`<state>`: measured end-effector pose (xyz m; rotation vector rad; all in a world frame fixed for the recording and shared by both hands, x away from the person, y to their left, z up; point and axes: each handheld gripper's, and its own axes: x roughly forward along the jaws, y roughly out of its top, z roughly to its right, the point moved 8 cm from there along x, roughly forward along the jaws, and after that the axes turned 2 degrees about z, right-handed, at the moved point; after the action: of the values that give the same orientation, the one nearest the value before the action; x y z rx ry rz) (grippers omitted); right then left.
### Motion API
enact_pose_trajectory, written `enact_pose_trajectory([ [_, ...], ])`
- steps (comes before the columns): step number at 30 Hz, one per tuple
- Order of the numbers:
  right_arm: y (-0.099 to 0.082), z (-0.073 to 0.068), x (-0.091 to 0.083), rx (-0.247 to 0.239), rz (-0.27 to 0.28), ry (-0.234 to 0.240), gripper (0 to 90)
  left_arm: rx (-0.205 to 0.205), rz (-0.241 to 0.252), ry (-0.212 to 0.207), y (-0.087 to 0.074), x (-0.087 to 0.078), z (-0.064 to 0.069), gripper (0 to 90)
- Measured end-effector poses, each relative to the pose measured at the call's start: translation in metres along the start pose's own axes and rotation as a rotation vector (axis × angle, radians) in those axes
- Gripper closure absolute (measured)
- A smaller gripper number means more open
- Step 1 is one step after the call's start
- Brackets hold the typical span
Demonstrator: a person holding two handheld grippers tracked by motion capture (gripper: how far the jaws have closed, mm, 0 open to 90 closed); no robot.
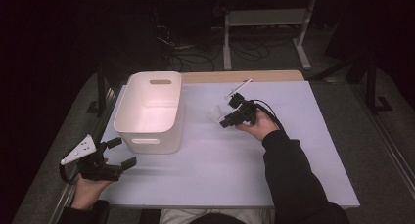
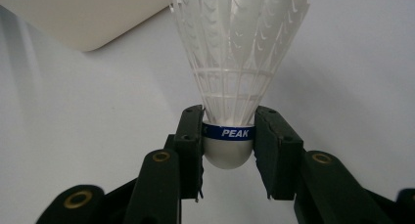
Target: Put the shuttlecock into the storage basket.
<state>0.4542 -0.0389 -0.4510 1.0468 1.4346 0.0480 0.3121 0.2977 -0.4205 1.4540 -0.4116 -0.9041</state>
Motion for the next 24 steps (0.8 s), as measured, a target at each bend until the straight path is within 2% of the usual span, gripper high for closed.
enact_pose_trajectory([
  [16, 0.019, -0.017, -0.018, -0.054, 0.032, -0.003, 63.8, 0.000, -0.001, 0.000, 0.000, 0.000, 0.000, 0.0],
  [24, 0.024, -0.020, -0.024, -0.060, 0.045, 0.003, 63.8, -0.001, 0.000, 0.001, 0.000, 0.000, 0.000, 0.0],
])
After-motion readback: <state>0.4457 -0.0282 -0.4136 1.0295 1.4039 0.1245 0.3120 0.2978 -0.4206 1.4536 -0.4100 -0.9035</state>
